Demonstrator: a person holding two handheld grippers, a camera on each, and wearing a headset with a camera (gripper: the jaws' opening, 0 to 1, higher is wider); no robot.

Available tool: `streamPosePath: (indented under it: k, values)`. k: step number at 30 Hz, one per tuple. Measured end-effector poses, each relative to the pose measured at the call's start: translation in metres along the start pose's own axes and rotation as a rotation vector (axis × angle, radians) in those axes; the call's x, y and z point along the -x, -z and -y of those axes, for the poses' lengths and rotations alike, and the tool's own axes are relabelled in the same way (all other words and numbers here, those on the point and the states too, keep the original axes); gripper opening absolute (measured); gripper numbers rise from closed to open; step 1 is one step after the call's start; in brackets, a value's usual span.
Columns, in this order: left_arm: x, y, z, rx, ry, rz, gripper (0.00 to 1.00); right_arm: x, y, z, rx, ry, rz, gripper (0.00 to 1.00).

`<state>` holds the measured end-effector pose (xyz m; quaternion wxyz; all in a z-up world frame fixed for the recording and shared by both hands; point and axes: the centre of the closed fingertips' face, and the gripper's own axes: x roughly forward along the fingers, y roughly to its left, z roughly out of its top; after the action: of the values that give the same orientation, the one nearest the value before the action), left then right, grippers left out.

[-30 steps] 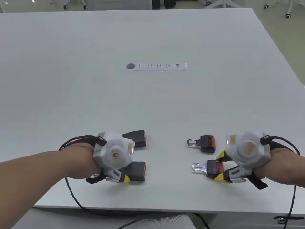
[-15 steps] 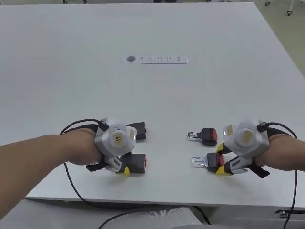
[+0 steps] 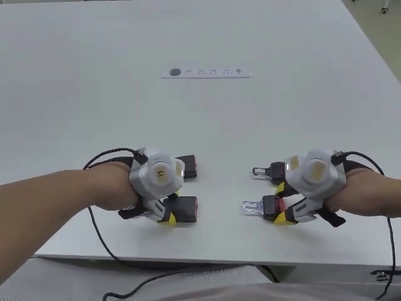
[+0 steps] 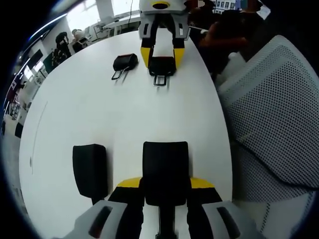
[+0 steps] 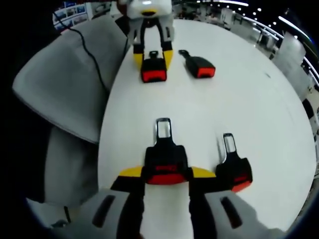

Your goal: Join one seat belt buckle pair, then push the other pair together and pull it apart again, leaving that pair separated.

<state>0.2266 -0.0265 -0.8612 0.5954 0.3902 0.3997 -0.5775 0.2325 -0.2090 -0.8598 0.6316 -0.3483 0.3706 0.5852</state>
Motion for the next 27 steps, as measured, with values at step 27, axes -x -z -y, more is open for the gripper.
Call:
streamPosePath:
  k: [27]
  values:
    - [0.002, 0.000, 0.002, 0.020, -0.012, -0.036, 0.33, -0.042, -0.081, -0.014, 0.058, 0.002, 0.018, 0.33]
